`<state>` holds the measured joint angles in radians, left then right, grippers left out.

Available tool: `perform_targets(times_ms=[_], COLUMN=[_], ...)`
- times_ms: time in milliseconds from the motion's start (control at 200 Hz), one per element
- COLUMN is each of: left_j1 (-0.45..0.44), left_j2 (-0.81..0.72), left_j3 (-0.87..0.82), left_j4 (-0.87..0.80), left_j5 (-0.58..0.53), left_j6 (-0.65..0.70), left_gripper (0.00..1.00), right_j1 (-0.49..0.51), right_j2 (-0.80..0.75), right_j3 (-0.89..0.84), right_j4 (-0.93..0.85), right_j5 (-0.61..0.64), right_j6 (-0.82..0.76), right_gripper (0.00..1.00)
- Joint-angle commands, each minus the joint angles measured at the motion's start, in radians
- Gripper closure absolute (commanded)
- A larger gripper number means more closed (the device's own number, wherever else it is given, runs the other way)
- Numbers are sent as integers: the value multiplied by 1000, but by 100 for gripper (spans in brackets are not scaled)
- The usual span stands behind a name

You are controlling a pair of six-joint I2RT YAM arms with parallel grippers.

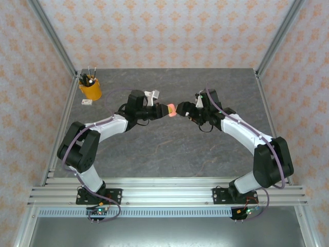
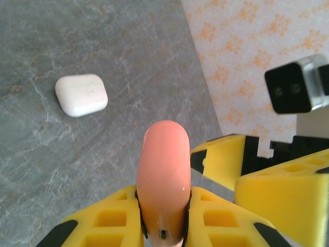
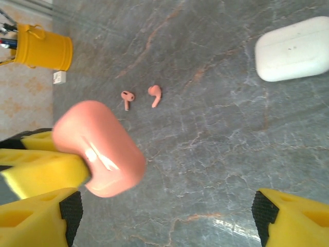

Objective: Insert the wireless bluetooth earbuds into the charging case

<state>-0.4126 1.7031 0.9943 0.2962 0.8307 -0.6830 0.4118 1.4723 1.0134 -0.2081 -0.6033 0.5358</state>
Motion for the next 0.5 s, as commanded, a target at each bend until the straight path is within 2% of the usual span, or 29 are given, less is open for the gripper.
perform_targets(times_ms=[0,315,495], left_j1=[0,0,1], left_j2=[-30,-25,-46], left_j3=[36,74,86], left_j4=[-51,-69,-85], left_j5=[44,54,77], left_j6=[36,42,53], left_gripper=[100,100,100], right_j1=[2,2,-8], right_j2=[4,88,123], right_j3=[1,18,-7], right_j4=[78,112,120], right_j5=[-49,-81,-28], right_j6=[-25,-8,4], right_gripper=[14,20,25])
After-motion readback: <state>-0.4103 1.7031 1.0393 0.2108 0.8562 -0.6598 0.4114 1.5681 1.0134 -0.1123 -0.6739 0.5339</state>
